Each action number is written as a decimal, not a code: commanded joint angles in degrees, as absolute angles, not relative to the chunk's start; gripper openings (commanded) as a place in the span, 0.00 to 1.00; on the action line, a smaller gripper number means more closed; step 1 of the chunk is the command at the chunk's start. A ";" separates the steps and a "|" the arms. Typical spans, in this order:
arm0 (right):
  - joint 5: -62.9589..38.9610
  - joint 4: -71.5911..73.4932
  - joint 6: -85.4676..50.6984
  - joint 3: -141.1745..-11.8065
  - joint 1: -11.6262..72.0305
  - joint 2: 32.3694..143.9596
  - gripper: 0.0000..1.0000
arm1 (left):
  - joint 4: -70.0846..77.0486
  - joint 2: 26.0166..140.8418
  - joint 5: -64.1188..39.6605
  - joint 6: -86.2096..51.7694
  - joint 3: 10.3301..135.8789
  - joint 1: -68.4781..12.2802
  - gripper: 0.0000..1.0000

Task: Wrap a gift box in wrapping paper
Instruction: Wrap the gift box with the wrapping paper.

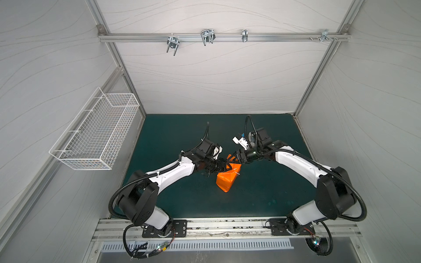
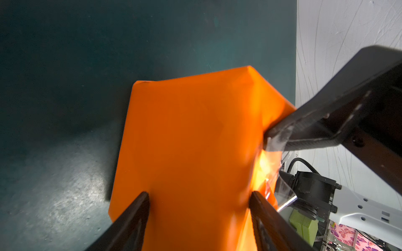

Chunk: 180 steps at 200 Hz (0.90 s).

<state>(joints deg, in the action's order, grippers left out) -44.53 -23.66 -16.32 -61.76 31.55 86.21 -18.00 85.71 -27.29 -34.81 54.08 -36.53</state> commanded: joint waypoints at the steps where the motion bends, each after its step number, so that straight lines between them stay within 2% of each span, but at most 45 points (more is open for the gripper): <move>1: -41.80 -21.68 -15.56 -62.61 32.70 84.44 0.77 | -20.67 87.58 -23.91 -34.80 52.38 -37.44 0.73; 63: -31.77 -22.48 -18.75 -63.41 28.31 76.67 0.74 | -20.30 88.14 -24.08 -35.11 52.60 -37.43 0.73; 79: -33.69 -22.15 -18.93 -61.94 26.66 74.22 0.62 | -20.22 88.15 -24.08 -35.07 52.62 -37.40 0.73; 98: -38.19 -22.57 -18.01 -60.73 26.62 73.69 0.33 | -20.21 88.14 -24.08 -35.07 52.67 -37.53 0.73; 121: -43.99 -20.54 -19.21 -57.82 27.04 74.76 0.13 | -20.22 88.48 -24.08 -35.07 52.98 -37.44 0.73; 154: -44.51 -18.15 -19.75 -54.19 29.74 75.92 0.00 | -20.30 88.51 -23.99 -35.16 52.82 -37.55 0.73; 180: -44.39 -16.38 -20.42 -51.93 30.54 77.27 0.00 | -20.57 88.53 -23.95 -35.07 53.03 -37.62 0.73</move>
